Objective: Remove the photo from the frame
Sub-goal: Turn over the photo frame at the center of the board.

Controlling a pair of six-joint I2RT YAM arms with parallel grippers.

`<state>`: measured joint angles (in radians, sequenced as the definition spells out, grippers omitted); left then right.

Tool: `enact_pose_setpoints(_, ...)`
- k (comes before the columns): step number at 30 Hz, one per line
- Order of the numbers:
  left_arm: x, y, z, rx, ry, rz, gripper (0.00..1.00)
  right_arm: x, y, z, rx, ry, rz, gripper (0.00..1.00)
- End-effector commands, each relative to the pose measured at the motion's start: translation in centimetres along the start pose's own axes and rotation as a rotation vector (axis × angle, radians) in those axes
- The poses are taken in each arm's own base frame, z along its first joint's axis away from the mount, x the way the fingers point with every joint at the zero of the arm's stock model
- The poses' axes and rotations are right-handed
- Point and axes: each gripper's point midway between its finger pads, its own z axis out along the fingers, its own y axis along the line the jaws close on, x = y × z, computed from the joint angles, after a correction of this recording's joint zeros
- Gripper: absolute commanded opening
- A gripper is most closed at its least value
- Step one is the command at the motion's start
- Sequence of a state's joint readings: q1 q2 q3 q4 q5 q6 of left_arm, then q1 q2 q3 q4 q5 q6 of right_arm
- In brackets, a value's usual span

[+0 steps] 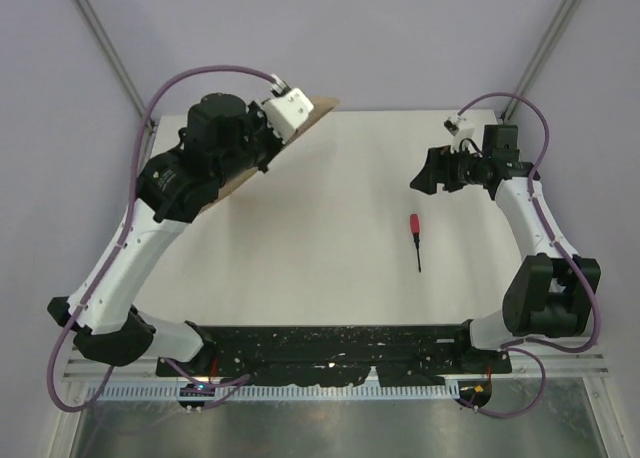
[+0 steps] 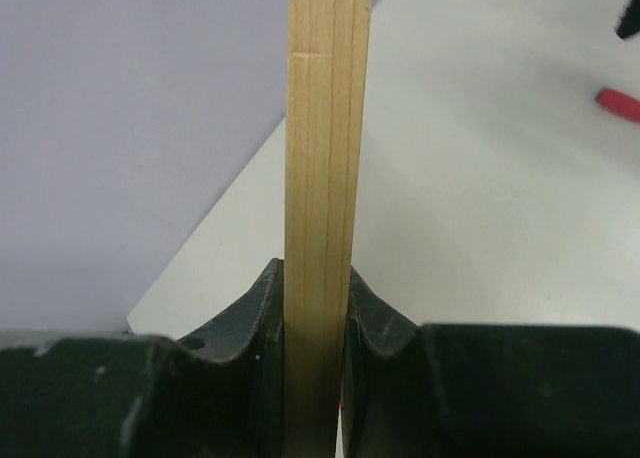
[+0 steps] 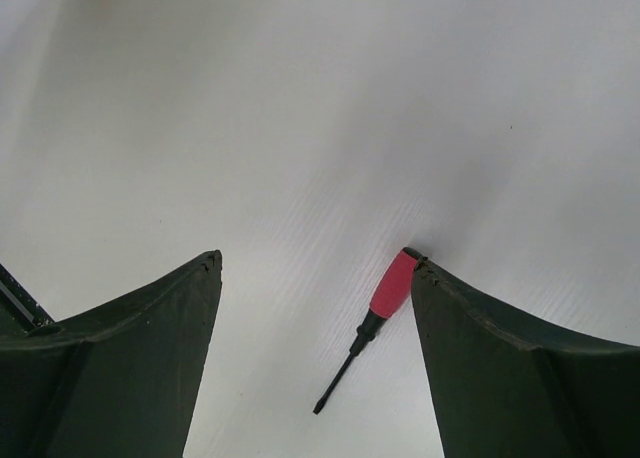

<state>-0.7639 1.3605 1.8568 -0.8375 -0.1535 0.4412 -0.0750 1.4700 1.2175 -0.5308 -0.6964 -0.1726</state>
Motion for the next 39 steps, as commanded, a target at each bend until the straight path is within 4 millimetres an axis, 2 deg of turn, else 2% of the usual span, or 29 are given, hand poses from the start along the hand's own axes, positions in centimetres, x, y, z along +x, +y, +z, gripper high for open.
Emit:
enact_pose_setpoints(1,-2.1,6.4,-2.2,-0.157,-0.110,-0.312,0.00,-1.2,-0.1,-1.4,0.047,-0.058,-0.062,0.80)
enact_pose_setpoints(5,-1.0,12.1,-4.1,-0.325,-0.164,-0.509,0.00,-1.2,-0.3,-1.8,0.074,-0.062,-0.053,0.80)
enact_pose_setpoints(9,1.4,15.8,-6.3,-0.485,-0.196,-0.634,0.00,-1.4,-0.6,-2.1,0.103,-0.070,-0.042,0.80)
enact_pose_setpoints(13,5.0,17.8,-8.6,-0.648,-0.194,-0.744,0.00,-1.5,-0.7,-2.4,0.124,-0.078,-0.025,0.80)
enact_pose_setpoints(16,8.0,18.4,-10.4,-0.742,-0.186,-0.820,0.00,-1.6,-0.7,-2.6,0.134,-0.090,-0.020,0.80)
enact_pose_setpoints(18,9.9,18.4,-11.6,-0.796,-0.187,-0.862,0.00,-1.6,-0.7,-2.6,0.141,-0.097,-0.012,0.80)
enact_pose_setpoints(20,12.1,17.7,-11.8,-0.823,-0.169,-0.900,0.00,-1.8,-0.8,-2.7,0.151,-0.106,0.002,0.80)
enact_pose_setpoints(22,13.7,17.5,-13.2,-0.874,-0.187,-0.930,0.00,-1.7,-1.1,-2.6,0.167,-0.103,0.021,0.80)
enact_pose_setpoints(28,17.3,15.7,-13.2,-0.850,-0.156,-1.005,0.00,-0.6,-1.4,-1.7,0.151,-0.076,0.064,0.80)
enact_pose_setpoints(30,17.7,15.0,-12.8,-0.824,-0.151,-1.013,0.00,-0.2,-0.9,-1.2,0.100,-0.065,0.074,0.80)
enact_pose_setpoints(34,18.7,13.6,-12.2,-0.783,-0.128,-1.053,0.00,0.1,2.0,-0.2,-0.101,-0.050,0.114,0.80)
enact_pose_setpoints(37,19.9,12.7,-12.0,-0.763,-0.109,-1.084,0.00,-0.2,3.9,0.3,-0.258,-0.041,0.158,0.80)
enact_pose_setpoints(39,20.6,12.1,-11.9,-0.757,-0.097,-1.095,0.00,-0.6,4.5,0.7,-0.308,-0.038,0.182,0.80)
